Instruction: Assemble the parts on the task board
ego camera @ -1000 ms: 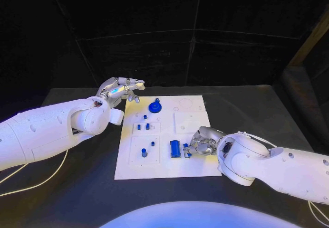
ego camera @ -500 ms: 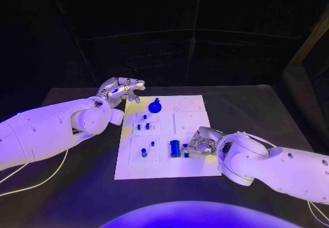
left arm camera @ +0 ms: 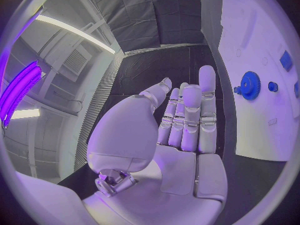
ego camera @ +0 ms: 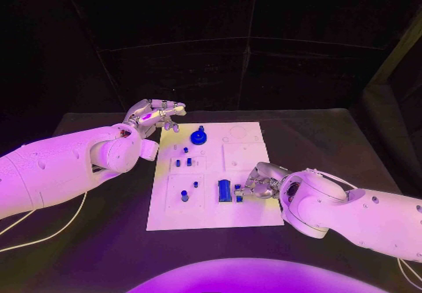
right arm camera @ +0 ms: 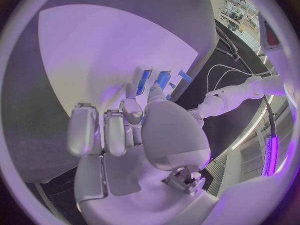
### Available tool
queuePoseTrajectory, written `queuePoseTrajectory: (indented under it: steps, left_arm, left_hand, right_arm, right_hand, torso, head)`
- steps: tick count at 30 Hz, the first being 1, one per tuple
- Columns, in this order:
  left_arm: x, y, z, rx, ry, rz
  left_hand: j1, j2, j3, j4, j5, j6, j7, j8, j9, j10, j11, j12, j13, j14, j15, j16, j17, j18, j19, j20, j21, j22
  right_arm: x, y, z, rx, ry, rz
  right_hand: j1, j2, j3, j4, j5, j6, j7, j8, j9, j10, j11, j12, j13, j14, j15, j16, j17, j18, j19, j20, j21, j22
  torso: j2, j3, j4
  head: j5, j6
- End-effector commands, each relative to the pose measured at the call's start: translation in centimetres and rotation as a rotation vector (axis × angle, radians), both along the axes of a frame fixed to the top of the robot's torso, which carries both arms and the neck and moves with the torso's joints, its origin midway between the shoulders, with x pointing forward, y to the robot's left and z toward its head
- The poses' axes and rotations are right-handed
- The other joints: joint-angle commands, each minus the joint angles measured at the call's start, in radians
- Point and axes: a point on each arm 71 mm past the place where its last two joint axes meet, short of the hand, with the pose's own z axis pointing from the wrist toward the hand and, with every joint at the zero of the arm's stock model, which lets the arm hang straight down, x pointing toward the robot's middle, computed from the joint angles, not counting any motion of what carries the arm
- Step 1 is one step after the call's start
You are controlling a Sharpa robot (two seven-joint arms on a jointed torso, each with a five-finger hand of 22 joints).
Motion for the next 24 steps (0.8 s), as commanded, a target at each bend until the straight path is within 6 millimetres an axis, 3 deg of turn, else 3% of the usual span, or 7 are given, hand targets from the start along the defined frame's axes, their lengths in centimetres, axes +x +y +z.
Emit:
queuePoseTrajectory:
  steps: [1, 10, 14, 18, 21, 22, 24]
  left_arm:
    - [0.0, -0.1, 0.1, -0.009, -0.003, -0.010]
    - [0.0, 0.0, 0.1, -0.008, -0.006, -0.005]
    - [0.1, 0.1, 0.1, -0.006, -0.010, 0.001]
    - [0.3, 0.3, 0.0, -0.034, 0.009, 0.025]
    - [0.6, 0.6, -0.1, -0.062, 0.024, 0.058]
    - [0.7, 0.7, -0.1, -0.066, 0.025, 0.067]
    - [0.9, 0.9, -0.2, -0.071, 0.028, 0.084]
  left_hand:
    - [-0.004, 0.004, -0.008, 0.000, 0.002, -0.007, -0.002, 0.007, -0.001, -0.009, 0.000, 0.006, 0.002, -0.006, 0.001, -0.006, -0.001, 0.020, 0.000, 0.005, -0.005, -0.001]
    - [-0.004, 0.004, -0.008, 0.000, 0.002, -0.007, -0.002, 0.007, -0.001, -0.009, 0.000, 0.006, 0.002, -0.006, 0.001, -0.006, -0.001, 0.020, 0.000, 0.005, -0.005, -0.001]
    - [-0.004, 0.004, -0.008, 0.000, 0.002, -0.007, -0.002, 0.007, -0.001, -0.009, 0.000, 0.006, 0.002, -0.006, 0.001, -0.006, -0.001, 0.020, 0.000, 0.005, -0.005, -0.001]
    - [-0.007, 0.005, -0.013, 0.004, 0.002, -0.008, -0.003, 0.009, -0.001, -0.012, 0.001, 0.010, 0.003, -0.015, 0.003, -0.014, -0.014, 0.020, -0.003, 0.006, -0.010, -0.004]
    - [-0.015, 0.005, -0.023, 0.009, 0.002, -0.007, -0.007, 0.014, -0.001, -0.013, -0.001, 0.018, 0.005, -0.062, 0.004, -0.058, -0.077, 0.019, -0.021, 0.009, -0.025, -0.012]
    - [-0.017, 0.005, -0.027, 0.011, 0.002, -0.008, -0.009, 0.016, 0.000, -0.014, -0.001, 0.021, 0.006, -0.085, 0.006, -0.075, -0.094, 0.019, -0.036, 0.010, -0.037, -0.018]
    - [-0.016, 0.007, -0.032, 0.012, 0.002, -0.007, -0.009, 0.020, 0.000, -0.015, 0.000, 0.026, 0.008, -0.120, 0.008, -0.103, -0.108, 0.018, -0.068, 0.013, -0.061, -0.030]
  right_arm:
    - [0.0, 0.0, 0.2, 0.006, -0.015, 0.019]
    - [0.3, -1.5, 0.4, 0.111, -0.040, -0.005]
    - [1.5, -3.1, 0.6, 0.257, -0.034, -0.044]
    - [3.6, -4.4, 1.5, 0.451, -0.053, -0.092]
    - [6.1, -5.9, 2.4, 0.616, -0.092, -0.157]
    - [6.7, -6.2, 2.6, 0.649, -0.101, -0.175]
    - [7.7, -6.8, 2.7, 0.702, -0.114, -0.205]
  right_hand:
    - [0.012, 0.001, -0.004, -0.011, 0.001, 0.002, -0.001, -0.006, 0.004, 0.000, 0.004, -0.003, 0.001, 0.062, -0.005, 0.001, 0.028, -0.017, 0.004, 0.003, 0.000, -0.002]
    - [0.071, 0.005, -0.007, -0.040, 0.060, -0.063, 0.024, -0.050, -0.004, -0.035, 0.023, -0.059, -0.039, 0.059, 0.009, -0.008, 0.016, -0.016, -0.002, 0.012, -0.005, -0.009]
    - [0.089, 0.006, -0.011, -0.046, 0.077, -0.084, 0.033, -0.067, -0.010, -0.070, 0.032, -0.123, -0.089, 0.054, 0.016, -0.022, -0.003, -0.012, -0.012, 0.019, -0.018, -0.030]
    - [0.143, 0.023, -0.002, -0.074, 0.094, -0.102, 0.044, -0.080, -0.016, -0.174, 0.041, -0.319, -0.243, 0.016, 0.024, -0.124, -0.137, 0.019, -0.085, 0.027, -0.121, -0.194]
    - [0.202, 0.043, 0.011, -0.094, 0.083, -0.125, 0.062, -0.101, -0.029, -0.273, 0.059, -0.511, -0.395, -0.107, 0.039, -0.444, -0.493, 0.088, -0.277, 0.040, -0.421, -0.605]
    - [0.216, 0.047, 0.012, -0.094, 0.079, -0.132, 0.071, -0.110, -0.036, -0.290, 0.066, -0.566, -0.442, -0.155, 0.047, -0.570, -0.611, 0.098, -0.320, 0.048, -0.504, -0.692]
    - [0.235, 0.053, 0.015, -0.094, 0.075, -0.140, 0.081, -0.122, -0.047, -0.318, 0.081, -0.643, -0.508, -0.200, 0.060, -0.679, -0.686, 0.096, -0.344, 0.060, -0.566, -0.730]
  torso:
    - [0.000, -0.0001, -0.0010]
    - [-0.003, 0.0002, -0.0006]
    - [-0.004, -0.0016, -0.0001]
    - [-0.012, -0.0028, -0.0026]
    - [-0.024, -0.0059, -0.0058]
    - [-0.028, -0.0071, -0.0075]
    - [-0.034, -0.0084, -0.0098]
  head:
    - [-0.002, 0.002]
    - [-0.002, 0.008]
    - [-0.007, 0.017]
    - [-0.012, 0.027]
    - [-0.018, 0.043]
    - [-0.018, 0.047]
    - [-0.019, 0.054]
